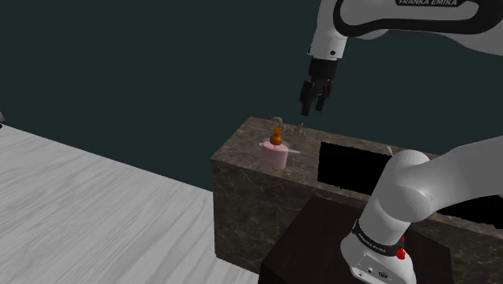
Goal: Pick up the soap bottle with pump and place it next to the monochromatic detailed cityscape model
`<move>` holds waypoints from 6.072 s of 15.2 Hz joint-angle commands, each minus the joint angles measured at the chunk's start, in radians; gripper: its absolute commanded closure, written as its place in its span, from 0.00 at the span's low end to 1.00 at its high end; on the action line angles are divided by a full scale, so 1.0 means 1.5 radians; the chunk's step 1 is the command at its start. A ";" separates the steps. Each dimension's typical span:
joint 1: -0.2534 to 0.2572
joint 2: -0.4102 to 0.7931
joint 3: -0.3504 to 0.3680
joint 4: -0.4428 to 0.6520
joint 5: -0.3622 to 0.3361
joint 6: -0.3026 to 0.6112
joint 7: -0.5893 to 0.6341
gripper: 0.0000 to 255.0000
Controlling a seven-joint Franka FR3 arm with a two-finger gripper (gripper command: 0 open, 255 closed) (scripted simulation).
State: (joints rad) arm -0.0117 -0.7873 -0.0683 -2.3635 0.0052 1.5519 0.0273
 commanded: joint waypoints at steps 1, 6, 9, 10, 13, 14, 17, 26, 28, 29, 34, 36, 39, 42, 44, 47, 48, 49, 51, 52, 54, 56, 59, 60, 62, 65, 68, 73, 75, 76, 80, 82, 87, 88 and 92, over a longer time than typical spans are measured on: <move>0.000 0.000 0.000 0.000 0.000 0.000 0.000 0.00; -0.006 0.050 -0.027 -0.060 -0.031 0.114 -0.044 0.00; -0.010 0.093 -0.044 -0.085 -0.048 0.185 -0.069 0.00; -0.011 0.109 -0.050 -0.091 -0.054 0.209 -0.077 0.00; -0.014 0.164 -0.068 -0.105 -0.068 0.282 -0.101 0.00; -0.015 0.184 -0.074 -0.107 -0.072 0.306 -0.109 0.00; -0.017 0.250 -0.092 -0.108 -0.082 0.377 -0.133 0.00; -0.018 0.393 -0.121 -0.106 -0.083 0.526 -0.176 0.00; -0.017 0.407 -0.123 -0.113 -0.081 0.546 -0.178 0.00; -0.017 0.414 -0.124 -0.116 -0.080 0.556 -0.179 0.00; -0.017 0.418 -0.124 -0.118 -0.079 0.562 -0.179 0.00; -0.017 0.418 -0.124 -0.118 -0.079 0.562 -0.179 0.00; -0.017 0.418 -0.124 -0.118 -0.079 0.562 -0.180 1.00; -0.017 0.418 -0.124 -0.117 -0.079 0.562 -0.180 1.00; -0.017 0.418 -0.124 -0.117 -0.079 0.562 -0.179 1.00; -0.017 0.418 -0.124 -0.118 -0.079 0.562 -0.179 1.00; -0.018 0.411 -0.124 -0.114 -0.080 0.552 -0.179 1.00; -0.018 0.404 -0.123 -0.111 -0.082 0.542 -0.178 1.00; -0.018 0.391 -0.122 -0.104 -0.083 0.521 -0.177 1.00; -0.018 0.384 -0.121 -0.100 -0.084 0.511 -0.176 1.00; -0.019 0.372 -0.119 -0.091 -0.085 0.491 -0.176 1.00; -0.019 0.361 -0.118 -0.083 -0.086 0.471 -0.175 1.00; -0.019 0.345 -0.115 -0.068 -0.087 0.441 -0.174 1.00; -0.019 0.340 -0.115 -0.063 -0.088 0.431 -0.174 1.00; -0.019 0.331 -0.113 -0.053 -0.088 0.411 -0.174 1.00; -0.019 0.318 -0.111 -0.036 -0.088 0.382 -0.174 1.00; -0.019 0.308 -0.108 -0.018 -0.088 0.353 -0.174 1.00; -0.018 0.293 -0.105 0.015 -0.087 0.306 -0.174 1.00; -0.018 0.288 -0.103 0.029 -0.087 0.287 -0.175 1.00; -0.018 0.286 -0.103 0.036 -0.086 0.278 -0.175 1.00; -0.017 0.279 -0.100 0.067 -0.085 0.241 -0.176 1.00; -0.017 0.277 -0.099 0.082 -0.085 0.223 -0.177 1.00; -0.015 0.273 -0.096 0.124 -0.083 0.177 -0.178 1.00; -0.015 0.273 -0.096 0.133 -0.082 0.169 -0.179 1.00; -0.014 0.274 -0.094 0.169 -0.081 0.133 -0.180 1.00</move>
State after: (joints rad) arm -0.0327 -0.3745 -0.2086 -2.1234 -0.1156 1.7665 -0.2413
